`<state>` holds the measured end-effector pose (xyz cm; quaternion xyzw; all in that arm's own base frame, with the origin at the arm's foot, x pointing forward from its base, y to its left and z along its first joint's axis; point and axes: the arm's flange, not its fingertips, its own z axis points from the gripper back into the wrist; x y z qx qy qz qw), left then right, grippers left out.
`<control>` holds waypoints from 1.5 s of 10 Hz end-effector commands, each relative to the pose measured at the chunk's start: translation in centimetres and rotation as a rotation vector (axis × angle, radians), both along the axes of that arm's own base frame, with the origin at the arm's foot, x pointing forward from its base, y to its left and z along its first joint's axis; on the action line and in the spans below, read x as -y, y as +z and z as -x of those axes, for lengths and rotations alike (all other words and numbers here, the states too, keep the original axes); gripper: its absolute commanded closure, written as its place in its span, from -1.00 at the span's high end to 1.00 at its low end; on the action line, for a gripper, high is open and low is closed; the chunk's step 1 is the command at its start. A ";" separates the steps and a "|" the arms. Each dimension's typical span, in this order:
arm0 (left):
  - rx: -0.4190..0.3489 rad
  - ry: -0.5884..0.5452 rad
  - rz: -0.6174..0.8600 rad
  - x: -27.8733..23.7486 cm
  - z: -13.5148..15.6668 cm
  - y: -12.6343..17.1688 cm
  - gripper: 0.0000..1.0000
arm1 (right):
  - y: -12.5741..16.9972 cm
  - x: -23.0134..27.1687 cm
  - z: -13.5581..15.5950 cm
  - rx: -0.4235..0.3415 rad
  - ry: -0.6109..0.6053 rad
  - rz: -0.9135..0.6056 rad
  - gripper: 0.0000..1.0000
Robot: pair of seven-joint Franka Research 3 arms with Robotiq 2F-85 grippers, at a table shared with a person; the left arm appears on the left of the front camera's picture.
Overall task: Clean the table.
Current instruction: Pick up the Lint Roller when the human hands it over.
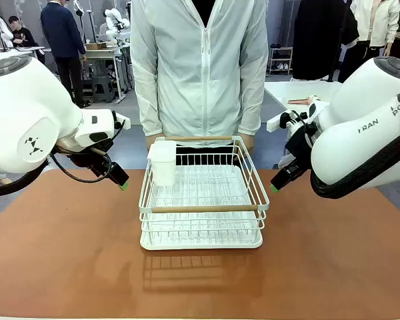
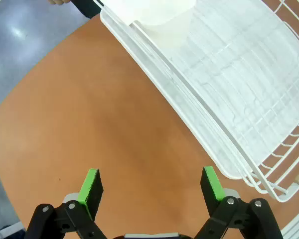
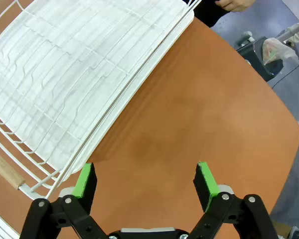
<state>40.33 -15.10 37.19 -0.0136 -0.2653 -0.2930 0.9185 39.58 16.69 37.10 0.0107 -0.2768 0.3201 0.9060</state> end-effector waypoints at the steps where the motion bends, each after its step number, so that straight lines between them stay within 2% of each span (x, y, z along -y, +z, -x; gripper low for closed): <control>1: 0.000 0.000 0.000 0.0 0.0 0.0 1.00 | 0.0 0.0 0.0 0.000 0.000 0.000 1.00; 12: 0.000 -0.001 0.000 0.0 0.0 0.0 1.00 | 0.0 0.0 0.0 0.001 0.001 0.001 1.00; 13: -0.067 0.056 0.103 -0.2 -0.5 2.8 1.00 | 3.5 1.3 -0.9 -0.087 -0.015 -0.146 1.00; 14: -0.169 0.110 0.310 -2.2 -1.3 7.1 1.00 | 7.8 3.7 -2.0 -0.197 -0.059 -0.276 1.00; 15: -0.262 0.124 0.467 -4.9 -1.6 10.0 1.00 | 10.3 6.2 -2.9 -0.341 -0.052 -0.395 1.00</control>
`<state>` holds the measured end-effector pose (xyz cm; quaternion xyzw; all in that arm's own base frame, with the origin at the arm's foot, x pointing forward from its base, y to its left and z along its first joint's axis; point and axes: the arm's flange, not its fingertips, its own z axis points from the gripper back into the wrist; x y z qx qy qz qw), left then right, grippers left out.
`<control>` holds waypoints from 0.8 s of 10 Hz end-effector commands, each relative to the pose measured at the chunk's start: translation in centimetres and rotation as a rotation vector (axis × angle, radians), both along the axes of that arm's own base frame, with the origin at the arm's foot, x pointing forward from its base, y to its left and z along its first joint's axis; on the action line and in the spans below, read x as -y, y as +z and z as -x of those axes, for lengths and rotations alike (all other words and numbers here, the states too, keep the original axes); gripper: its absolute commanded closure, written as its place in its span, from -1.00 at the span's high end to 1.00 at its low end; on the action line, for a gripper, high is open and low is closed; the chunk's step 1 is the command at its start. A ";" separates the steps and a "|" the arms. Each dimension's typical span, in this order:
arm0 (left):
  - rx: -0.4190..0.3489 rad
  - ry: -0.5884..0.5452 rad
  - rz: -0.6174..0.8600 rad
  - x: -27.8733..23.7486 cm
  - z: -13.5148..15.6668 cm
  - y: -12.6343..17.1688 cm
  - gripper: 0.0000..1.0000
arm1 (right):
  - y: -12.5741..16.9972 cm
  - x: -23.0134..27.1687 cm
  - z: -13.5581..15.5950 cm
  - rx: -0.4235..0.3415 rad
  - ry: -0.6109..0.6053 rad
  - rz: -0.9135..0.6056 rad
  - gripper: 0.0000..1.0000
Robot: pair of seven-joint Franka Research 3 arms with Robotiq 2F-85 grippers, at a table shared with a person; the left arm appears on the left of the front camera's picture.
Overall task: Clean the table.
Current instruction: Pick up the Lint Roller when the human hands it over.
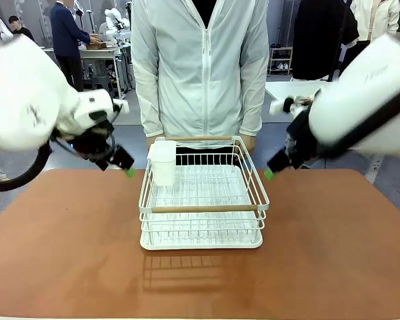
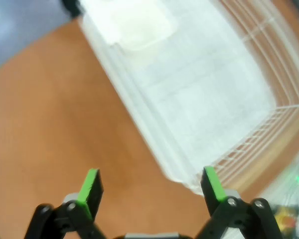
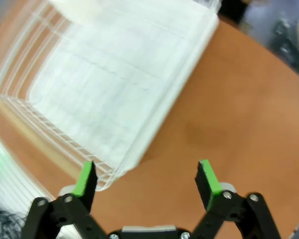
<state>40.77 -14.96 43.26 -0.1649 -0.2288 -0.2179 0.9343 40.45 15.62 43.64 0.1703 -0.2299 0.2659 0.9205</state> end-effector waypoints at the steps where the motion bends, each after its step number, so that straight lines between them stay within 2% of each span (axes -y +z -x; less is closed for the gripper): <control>1: -0.172 0.085 0.271 -7.7 -1.2 5.7 1.00 | 5.1 7.2 -2.6 -0.273 0.016 -0.237 1.00; 2: -0.296 0.071 0.462 -10.6 -1.3 7.1 1.00 | 6.1 9.2 -2.9 -0.361 0.059 -0.414 1.00; 3: -0.432 0.047 0.660 -13.9 -1.5 7.7 1.00 | 6.5 11.3 -3.3 -0.405 0.059 -0.528 1.00; 4: -0.547 -0.003 0.781 -17.3 -0.9 7.9 1.00 | 6.7 14.1 -3.6 -0.471 0.068 -0.645 1.00; 5: -0.575 0.026 0.840 -20.1 -0.5 7.8 1.00 | 6.6 16.9 -3.8 -0.508 0.077 -0.712 1.00; 7: -0.539 0.090 0.971 -25.4 0.8 7.9 1.00 | 6.5 22.9 -3.5 -0.490 0.004 -0.799 1.00; 8: -0.583 0.159 0.999 -28.4 1.6 8.1 1.00 | 5.9 26.9 -3.5 -0.494 -0.066 -0.843 1.00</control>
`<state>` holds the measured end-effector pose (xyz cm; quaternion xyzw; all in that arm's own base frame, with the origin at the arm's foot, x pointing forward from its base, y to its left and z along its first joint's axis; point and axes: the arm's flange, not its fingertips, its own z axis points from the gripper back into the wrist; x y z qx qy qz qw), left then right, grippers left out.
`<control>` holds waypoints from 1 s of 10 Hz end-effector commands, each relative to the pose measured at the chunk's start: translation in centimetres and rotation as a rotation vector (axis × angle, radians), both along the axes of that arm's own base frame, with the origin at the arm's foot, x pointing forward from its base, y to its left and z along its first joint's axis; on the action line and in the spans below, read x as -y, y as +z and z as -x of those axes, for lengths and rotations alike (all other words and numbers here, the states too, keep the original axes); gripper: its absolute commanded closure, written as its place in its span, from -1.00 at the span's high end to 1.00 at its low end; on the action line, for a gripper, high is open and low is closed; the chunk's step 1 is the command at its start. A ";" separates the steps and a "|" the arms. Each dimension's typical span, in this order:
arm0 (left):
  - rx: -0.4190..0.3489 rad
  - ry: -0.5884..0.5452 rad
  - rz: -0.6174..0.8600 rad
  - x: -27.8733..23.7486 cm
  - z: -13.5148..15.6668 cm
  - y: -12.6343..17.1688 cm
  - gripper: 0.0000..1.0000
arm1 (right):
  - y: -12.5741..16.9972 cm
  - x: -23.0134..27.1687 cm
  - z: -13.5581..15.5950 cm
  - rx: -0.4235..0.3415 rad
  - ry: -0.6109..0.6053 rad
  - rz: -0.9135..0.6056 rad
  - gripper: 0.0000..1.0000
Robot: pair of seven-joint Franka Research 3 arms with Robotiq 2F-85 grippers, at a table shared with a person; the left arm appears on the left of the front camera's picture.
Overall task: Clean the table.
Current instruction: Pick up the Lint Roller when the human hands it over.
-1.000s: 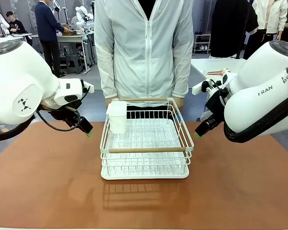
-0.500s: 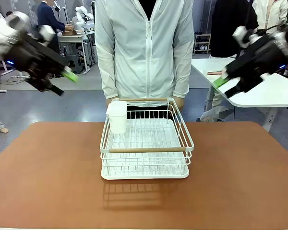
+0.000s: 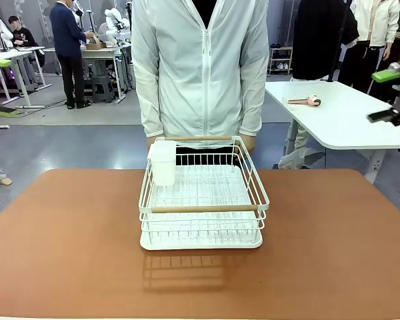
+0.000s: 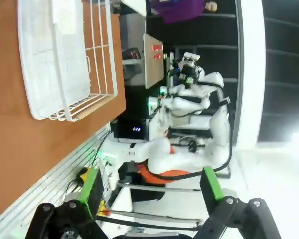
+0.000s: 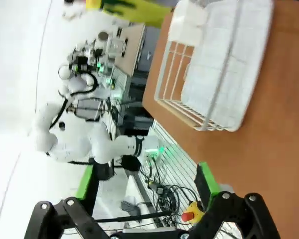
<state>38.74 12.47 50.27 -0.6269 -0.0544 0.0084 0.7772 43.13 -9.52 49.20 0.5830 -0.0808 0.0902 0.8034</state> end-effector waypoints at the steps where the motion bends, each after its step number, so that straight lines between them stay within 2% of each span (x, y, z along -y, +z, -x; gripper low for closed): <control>1: -0.082 0.068 0.030 -3.6 0.4 1.2 1.00 | -0.6 5.2 -0.8 -0.019 -0.081 0.005 1.00; 3: -0.087 0.118 0.072 -8.5 2.3 0.5 1.00 | -2.7 11.7 -0.3 -0.096 -0.173 -0.027 1.00; 5: -0.090 0.150 0.114 -13.0 4.4 -1.5 1.00 | -4.4 16.2 1.2 -0.124 -0.262 -0.070 1.00; 6: -0.089 0.139 0.110 -13.4 4.7 -2.0 1.00 | -4.8 16.7 1.4 -0.133 -0.267 -0.058 1.00; 7: -0.072 0.175 0.113 -13.4 4.5 -2.1 1.00 | -5.4 16.6 0.9 -0.152 -0.288 -0.042 1.00; 8: -0.104 0.176 0.103 -12.9 5.3 -1.9 1.00 | -5.4 17.4 2.3 -0.153 -0.279 -0.040 1.00; 10: -0.104 0.176 0.103 -12.9 5.3 -1.9 1.00 | -5.4 17.4 2.3 -0.153 -0.279 -0.040 1.00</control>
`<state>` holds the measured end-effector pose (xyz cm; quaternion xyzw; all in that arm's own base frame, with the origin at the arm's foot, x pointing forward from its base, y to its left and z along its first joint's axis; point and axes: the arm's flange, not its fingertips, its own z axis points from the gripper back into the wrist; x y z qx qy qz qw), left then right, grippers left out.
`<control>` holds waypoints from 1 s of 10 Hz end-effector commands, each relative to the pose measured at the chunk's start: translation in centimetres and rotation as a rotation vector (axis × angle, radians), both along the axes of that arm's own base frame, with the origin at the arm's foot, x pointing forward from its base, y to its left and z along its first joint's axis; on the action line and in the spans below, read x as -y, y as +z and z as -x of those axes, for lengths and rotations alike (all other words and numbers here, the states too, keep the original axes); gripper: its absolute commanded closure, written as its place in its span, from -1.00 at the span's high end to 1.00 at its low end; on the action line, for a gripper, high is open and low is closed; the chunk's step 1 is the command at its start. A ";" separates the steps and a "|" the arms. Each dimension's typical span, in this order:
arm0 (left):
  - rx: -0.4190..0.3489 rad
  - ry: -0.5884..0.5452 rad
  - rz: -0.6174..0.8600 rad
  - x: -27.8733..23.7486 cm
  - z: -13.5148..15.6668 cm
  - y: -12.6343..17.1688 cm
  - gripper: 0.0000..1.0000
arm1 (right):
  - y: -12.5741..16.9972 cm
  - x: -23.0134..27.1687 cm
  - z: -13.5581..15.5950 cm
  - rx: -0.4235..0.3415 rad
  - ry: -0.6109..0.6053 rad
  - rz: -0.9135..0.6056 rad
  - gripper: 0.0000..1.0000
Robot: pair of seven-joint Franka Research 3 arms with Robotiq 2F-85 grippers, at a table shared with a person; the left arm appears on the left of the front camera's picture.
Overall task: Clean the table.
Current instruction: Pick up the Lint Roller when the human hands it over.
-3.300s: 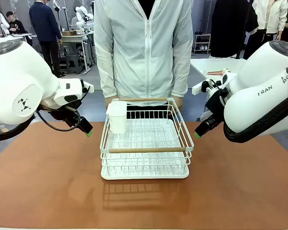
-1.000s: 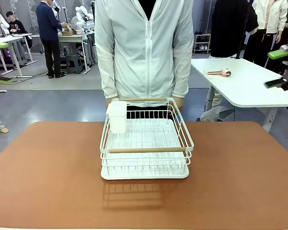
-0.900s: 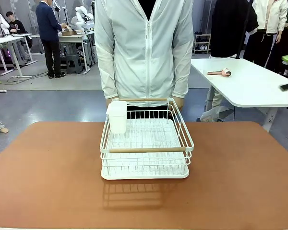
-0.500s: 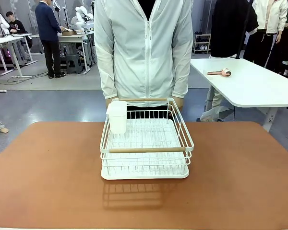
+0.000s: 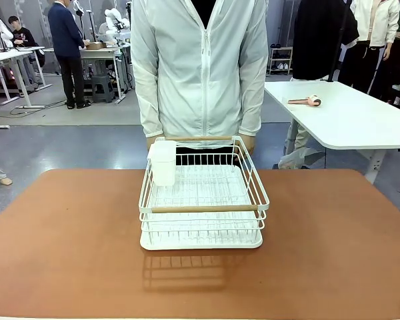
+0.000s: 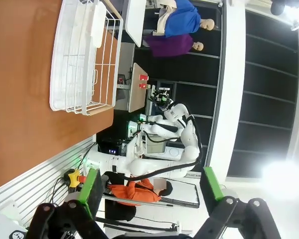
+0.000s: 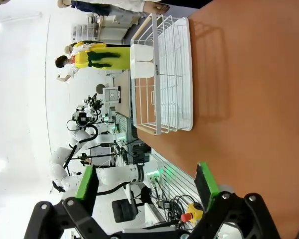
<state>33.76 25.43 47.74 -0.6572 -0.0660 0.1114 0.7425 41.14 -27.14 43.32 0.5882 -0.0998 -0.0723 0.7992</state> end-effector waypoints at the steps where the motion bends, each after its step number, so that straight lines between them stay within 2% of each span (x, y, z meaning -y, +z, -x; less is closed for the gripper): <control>1: 0.003 0.003 0.001 0.0 0.3 0.7 1.00 | 0.5 -0.2 0.3 0.007 0.004 0.004 1.00; 10: 0.003 0.003 0.001 0.0 0.3 0.7 1.00 | 0.5 -0.2 0.3 0.007 0.004 0.004 1.00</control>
